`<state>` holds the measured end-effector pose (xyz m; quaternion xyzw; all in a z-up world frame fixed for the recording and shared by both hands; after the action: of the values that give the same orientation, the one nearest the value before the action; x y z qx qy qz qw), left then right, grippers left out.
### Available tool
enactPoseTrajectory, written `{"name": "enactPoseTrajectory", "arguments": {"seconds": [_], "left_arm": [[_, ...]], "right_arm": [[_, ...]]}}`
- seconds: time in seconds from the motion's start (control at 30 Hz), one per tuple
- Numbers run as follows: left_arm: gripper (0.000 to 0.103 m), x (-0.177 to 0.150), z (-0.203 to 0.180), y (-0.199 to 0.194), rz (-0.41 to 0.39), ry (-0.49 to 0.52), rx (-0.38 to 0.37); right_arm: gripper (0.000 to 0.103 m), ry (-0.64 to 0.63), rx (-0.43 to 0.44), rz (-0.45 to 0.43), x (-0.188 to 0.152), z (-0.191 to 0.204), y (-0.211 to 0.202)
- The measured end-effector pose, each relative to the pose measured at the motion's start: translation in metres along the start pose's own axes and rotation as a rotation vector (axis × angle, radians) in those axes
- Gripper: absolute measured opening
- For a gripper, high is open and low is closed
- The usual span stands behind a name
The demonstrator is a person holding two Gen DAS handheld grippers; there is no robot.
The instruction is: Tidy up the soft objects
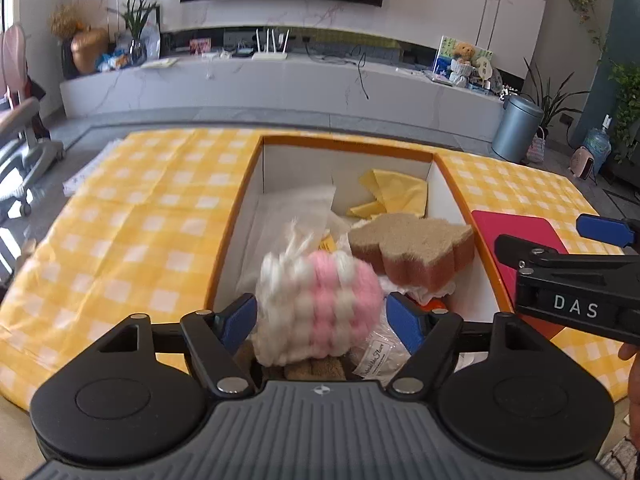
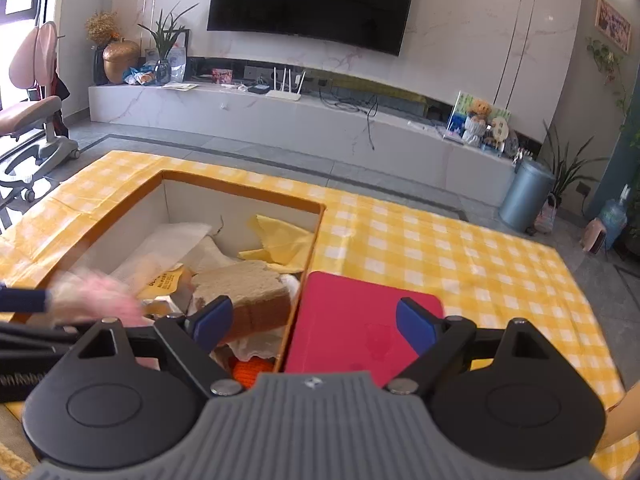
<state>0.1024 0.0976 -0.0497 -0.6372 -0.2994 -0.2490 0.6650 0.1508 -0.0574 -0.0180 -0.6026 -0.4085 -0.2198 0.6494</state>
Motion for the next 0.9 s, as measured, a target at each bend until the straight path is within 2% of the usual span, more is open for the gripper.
{"name": "enactPoseTrajectory", "arguments": {"seconds": [0.13, 0.27, 0.37, 0.5, 0.7, 0.9], "left_arm": [[0.095, 0.006, -0.010, -0.018, -0.100, 0.081, 0.051], [0.095, 0.013, -0.032, -0.036, -0.217, 0.178, 0.106], [0.095, 0.020, -0.045, -0.051, -0.295, 0.166, 0.108], [0.095, 0.025, -0.056, -0.065, -0.378, 0.131, 0.085], [0.095, 0.024, -0.068, -0.064, -0.416, 0.106, 0.069], [0.095, 0.020, -0.077, -0.064, -0.424, 0.130, 0.042]], "right_arm": [[0.087, 0.043, -0.005, -0.025, 0.001, -0.014, -0.015], [0.087, 0.102, -0.008, -0.039, -0.005, -0.033, -0.028], [0.087, 0.132, -0.038, -0.063, -0.012, -0.045, -0.034], [0.087, 0.106, -0.112, -0.082, -0.023, -0.060, -0.036], [0.087, 0.129, -0.067, -0.125, -0.024, -0.068, -0.049], [0.087, 0.081, -0.032, -0.152, -0.026, -0.058, -0.056]]}}
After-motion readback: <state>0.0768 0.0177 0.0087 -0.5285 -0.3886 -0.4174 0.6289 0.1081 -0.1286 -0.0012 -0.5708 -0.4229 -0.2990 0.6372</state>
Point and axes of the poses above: each gripper's, at about its wrist camera, not at the fingertips, and y roughly the way its jaws point, z to its left, x to its top, the point moved 5 cm from there along y, roughly the way its jaws point, and after that the axes turned 6 degrees about y, right-handed, at the moved point
